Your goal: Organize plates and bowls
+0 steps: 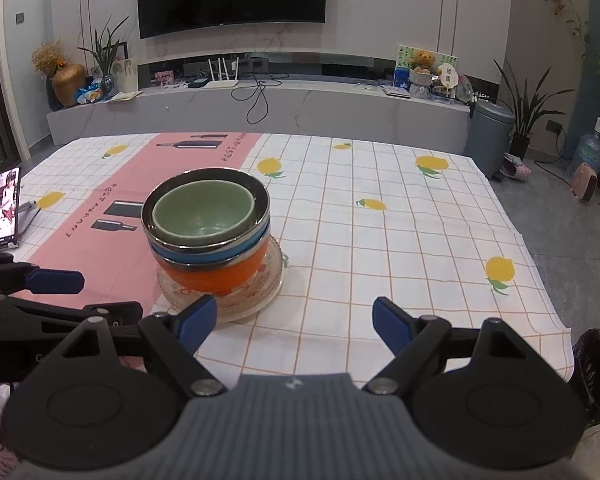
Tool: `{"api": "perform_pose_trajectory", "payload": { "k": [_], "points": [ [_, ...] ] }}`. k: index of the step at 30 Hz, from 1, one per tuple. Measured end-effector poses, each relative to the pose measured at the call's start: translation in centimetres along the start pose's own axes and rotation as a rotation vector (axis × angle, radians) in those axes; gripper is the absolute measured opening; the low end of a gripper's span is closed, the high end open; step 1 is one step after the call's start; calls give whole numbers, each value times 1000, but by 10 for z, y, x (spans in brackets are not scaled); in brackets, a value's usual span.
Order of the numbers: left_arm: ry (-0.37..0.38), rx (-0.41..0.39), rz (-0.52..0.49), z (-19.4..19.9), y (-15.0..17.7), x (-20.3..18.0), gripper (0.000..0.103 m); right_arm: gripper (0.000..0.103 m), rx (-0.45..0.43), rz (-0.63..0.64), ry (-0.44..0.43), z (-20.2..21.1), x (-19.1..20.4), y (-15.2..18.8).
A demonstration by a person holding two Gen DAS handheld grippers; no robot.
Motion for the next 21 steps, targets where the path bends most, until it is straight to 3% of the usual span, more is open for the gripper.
{"api": "perform_pose_trajectory", "payload": {
  "k": [21],
  "points": [
    [-1, -18, -16, 2, -5, -4, 80, 83, -19, 0, 4, 1, 1, -2]
  ]
}}
Point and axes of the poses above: each gripper's, at about its wrist camera, not at the fingertips, and z roughly against the way its jaws point, x to its left, y to its underside, the point moved 9 cm from there along -z, roughly the way its jaws point, and after that the axes turned 14 degrees about x, right-handed, at the moved point
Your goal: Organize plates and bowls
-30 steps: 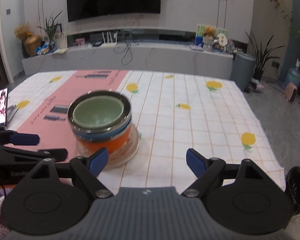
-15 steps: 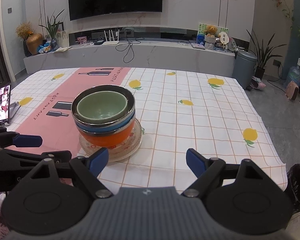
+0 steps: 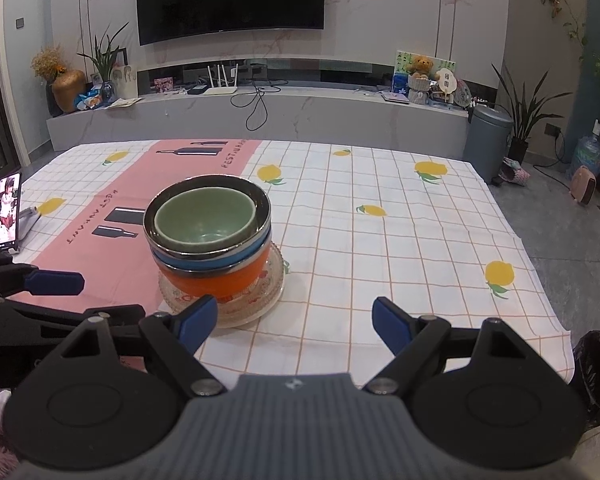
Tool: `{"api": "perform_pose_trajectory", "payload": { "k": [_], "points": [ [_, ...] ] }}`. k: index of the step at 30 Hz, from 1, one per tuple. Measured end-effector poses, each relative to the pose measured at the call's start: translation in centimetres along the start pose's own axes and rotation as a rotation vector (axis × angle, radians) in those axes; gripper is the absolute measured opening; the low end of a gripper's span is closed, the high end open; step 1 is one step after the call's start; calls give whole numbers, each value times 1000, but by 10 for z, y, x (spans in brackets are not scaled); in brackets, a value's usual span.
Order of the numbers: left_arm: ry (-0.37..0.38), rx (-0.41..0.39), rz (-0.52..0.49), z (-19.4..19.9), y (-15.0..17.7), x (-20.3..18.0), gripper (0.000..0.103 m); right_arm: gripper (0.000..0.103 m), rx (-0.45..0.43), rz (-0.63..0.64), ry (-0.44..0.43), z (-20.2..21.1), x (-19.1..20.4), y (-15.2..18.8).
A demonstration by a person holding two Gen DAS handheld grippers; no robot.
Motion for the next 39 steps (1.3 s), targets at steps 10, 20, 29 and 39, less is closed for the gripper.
{"api": "perform_pose_trajectory", "payload": {
  "k": [10, 20, 29, 39],
  "points": [
    [1, -2, -8, -1, 0, -1, 80, 83, 2, -6, -6, -2, 1, 0],
    [-1, -4, -11, -2, -1, 1, 80, 83, 12, -12, -6, -7, 0, -2],
    [1, -1, -10, -4, -2, 3, 80, 83, 21, -1, -4, -11, 3, -3],
    [-3, 3, -2, -4, -2, 6, 80, 83, 13, 4, -1, -10, 3, -5]
  ]
}}
Point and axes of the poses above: each gripper's, at about its wrist camera, not at the fingertips, and z roughly against the way its jaws point, x to its left, y to its underside, the point moved 9 cm from there along -z, roughly the way its jaws point, and after that the axes turned 14 degrees about x, right-handed, at the moved point
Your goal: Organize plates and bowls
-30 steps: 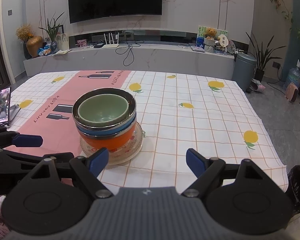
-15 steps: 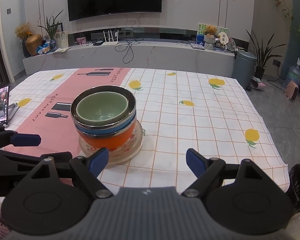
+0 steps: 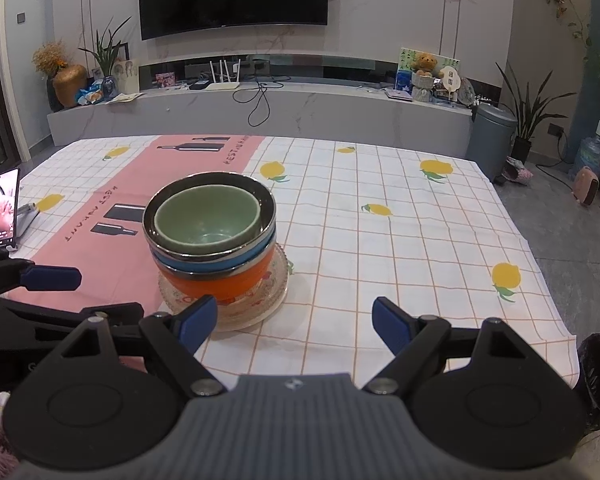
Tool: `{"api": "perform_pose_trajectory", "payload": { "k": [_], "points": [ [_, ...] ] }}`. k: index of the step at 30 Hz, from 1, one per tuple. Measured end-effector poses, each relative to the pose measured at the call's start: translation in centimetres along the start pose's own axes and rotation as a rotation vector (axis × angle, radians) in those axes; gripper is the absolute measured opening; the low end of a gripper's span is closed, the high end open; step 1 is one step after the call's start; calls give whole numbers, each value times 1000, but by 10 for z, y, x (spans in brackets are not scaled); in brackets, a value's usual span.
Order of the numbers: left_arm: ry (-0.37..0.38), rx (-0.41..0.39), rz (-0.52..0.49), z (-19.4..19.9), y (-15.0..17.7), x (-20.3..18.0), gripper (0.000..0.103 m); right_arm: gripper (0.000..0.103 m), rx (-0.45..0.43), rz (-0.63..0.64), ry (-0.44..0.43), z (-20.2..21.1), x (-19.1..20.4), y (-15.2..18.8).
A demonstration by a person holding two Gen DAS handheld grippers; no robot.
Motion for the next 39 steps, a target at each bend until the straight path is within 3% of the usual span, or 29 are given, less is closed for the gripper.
{"api": "perform_pose_trajectory", "payload": {
  "k": [33, 39],
  "points": [
    [-17, -35, -9, 11, -5, 1, 80, 83, -4, -32, 15, 8, -6, -1],
    [-54, -57, -11, 16, -8, 3, 83, 83, -3, -46, 9, 7, -9, -1]
  ]
}}
Point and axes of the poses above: each gripper's, at about its wrist camera, not at the fingertips, and z roughly against the way its jaws point, x to its left, y to its underside, the point moved 9 cm from there along -z, roughly the way its jaws point, and after that the axes turned 14 degrees about x, right-handed, at the moved point
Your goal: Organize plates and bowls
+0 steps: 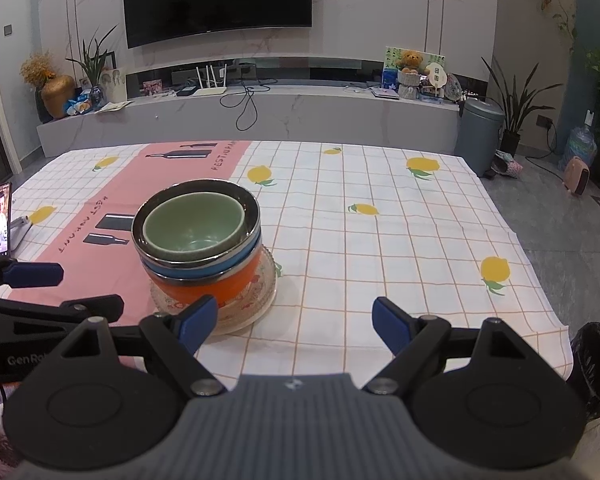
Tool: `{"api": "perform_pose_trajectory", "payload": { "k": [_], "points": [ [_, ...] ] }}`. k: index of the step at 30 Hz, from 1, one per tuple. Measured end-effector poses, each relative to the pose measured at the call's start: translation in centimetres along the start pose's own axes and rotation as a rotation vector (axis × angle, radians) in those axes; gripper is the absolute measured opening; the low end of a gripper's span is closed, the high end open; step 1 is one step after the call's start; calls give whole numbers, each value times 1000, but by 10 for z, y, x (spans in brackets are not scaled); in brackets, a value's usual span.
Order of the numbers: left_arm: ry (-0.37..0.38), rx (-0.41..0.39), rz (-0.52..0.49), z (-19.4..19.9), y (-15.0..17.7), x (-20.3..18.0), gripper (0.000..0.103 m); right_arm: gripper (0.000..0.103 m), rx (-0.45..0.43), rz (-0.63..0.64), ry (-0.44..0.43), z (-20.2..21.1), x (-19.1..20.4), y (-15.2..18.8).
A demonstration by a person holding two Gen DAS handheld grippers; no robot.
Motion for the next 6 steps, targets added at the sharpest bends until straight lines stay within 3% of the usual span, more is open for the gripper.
{"api": "perform_pose_trajectory", "payload": {
  "k": [6],
  "points": [
    [23, -19, 20, 1, 0, 1, 84, 83, 10, -15, -9, -3, -2, 2]
  ]
}}
Point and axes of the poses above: each gripper's, at about its wrist camera, not at the fingertips, and z roughly against the way its jaws point, x to its left, y to its underside, the point moved 9 cm from there along -z, roughly the way its jaws point, and after that the axes turned 14 degrees about x, right-handed, at the moved point
